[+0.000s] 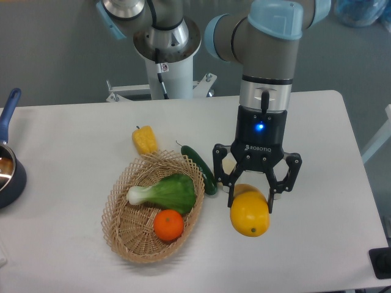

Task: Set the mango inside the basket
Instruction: 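Hold the yellow mango in the gripper and lift it slightly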

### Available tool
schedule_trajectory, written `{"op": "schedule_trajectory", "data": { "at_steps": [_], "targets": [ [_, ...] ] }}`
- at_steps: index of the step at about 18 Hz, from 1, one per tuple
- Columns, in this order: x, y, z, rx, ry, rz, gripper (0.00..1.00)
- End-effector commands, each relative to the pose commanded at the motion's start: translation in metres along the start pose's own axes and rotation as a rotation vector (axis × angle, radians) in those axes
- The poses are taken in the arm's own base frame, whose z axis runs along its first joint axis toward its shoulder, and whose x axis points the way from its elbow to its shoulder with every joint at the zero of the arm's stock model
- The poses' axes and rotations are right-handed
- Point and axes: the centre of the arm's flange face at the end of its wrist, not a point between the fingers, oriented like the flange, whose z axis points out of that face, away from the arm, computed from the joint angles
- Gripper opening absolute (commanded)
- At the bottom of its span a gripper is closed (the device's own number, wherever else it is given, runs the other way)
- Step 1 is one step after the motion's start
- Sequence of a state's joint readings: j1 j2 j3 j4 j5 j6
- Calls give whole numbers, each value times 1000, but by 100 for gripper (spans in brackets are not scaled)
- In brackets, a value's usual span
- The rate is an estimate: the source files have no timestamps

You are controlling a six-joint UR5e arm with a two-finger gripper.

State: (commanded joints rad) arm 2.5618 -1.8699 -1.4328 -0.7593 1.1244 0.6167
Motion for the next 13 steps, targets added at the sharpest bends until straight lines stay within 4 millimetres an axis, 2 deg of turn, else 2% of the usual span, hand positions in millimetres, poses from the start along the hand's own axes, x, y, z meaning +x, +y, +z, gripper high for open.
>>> {"op": "schedule_trajectory", "data": {
  "at_steps": [9, 13],
  "targets": [
    [2, 3, 18, -17, 17, 6, 34],
    [-3, -6, 17, -5, 8, 11, 34]
  ]
}}
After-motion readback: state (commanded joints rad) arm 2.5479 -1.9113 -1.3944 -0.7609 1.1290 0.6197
